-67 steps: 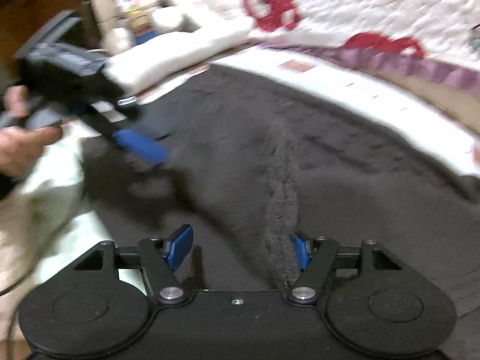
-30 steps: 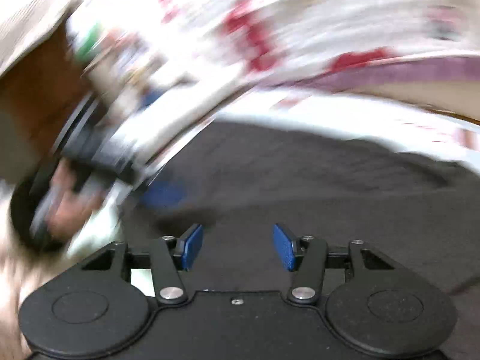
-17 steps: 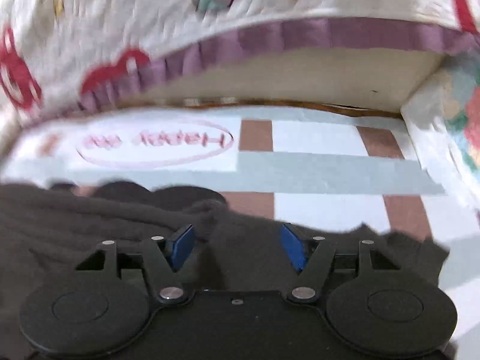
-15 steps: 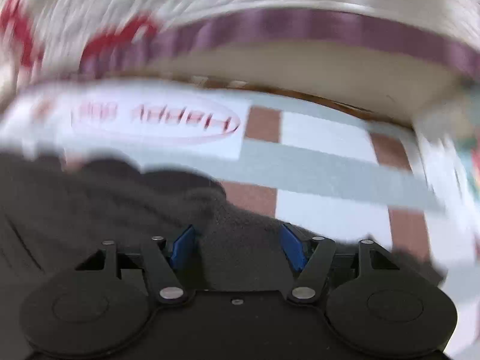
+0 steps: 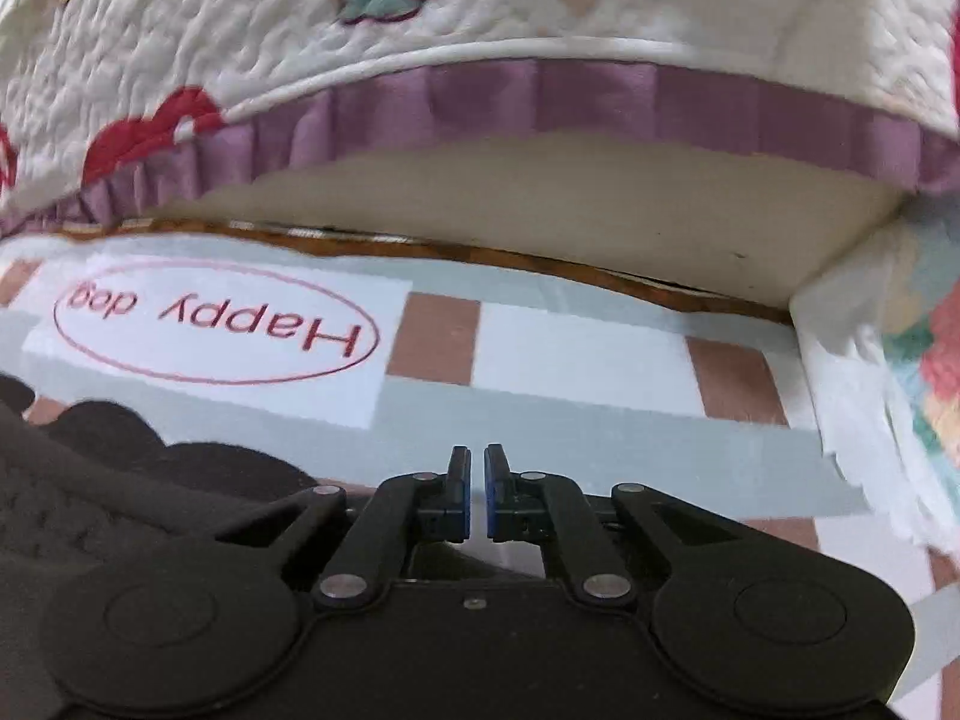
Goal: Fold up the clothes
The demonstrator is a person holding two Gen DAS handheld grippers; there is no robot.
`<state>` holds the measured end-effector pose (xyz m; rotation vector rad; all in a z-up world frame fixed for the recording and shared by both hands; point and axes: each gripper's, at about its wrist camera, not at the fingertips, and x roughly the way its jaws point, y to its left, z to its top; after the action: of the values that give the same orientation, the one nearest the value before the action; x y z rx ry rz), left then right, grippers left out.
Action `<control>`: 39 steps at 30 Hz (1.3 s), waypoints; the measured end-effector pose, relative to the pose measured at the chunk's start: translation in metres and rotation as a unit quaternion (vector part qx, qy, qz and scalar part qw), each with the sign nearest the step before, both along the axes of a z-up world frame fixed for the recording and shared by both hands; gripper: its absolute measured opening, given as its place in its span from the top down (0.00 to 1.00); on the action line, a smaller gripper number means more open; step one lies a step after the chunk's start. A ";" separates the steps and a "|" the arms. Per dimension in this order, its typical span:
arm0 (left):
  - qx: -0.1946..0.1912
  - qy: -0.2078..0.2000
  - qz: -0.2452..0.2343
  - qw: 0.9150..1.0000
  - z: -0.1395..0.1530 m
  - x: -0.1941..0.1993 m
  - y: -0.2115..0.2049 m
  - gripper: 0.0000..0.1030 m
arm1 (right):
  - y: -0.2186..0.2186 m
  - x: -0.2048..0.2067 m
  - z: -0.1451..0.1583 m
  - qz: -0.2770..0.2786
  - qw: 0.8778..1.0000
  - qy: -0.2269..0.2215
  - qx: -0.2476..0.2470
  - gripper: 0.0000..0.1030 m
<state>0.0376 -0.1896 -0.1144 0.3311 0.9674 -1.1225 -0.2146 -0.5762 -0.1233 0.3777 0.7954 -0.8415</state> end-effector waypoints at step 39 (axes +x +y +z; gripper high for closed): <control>0.002 -0.145 0.005 0.989 0.010 -0.024 0.001 0.29 | 0.059 -0.217 0.011 -0.192 0.969 -0.148 0.048 0.44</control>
<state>0.0138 -0.1883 -0.1047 0.4783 0.7125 -1.0299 -0.4317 -0.5177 -0.1123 0.7425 0.4891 -1.0775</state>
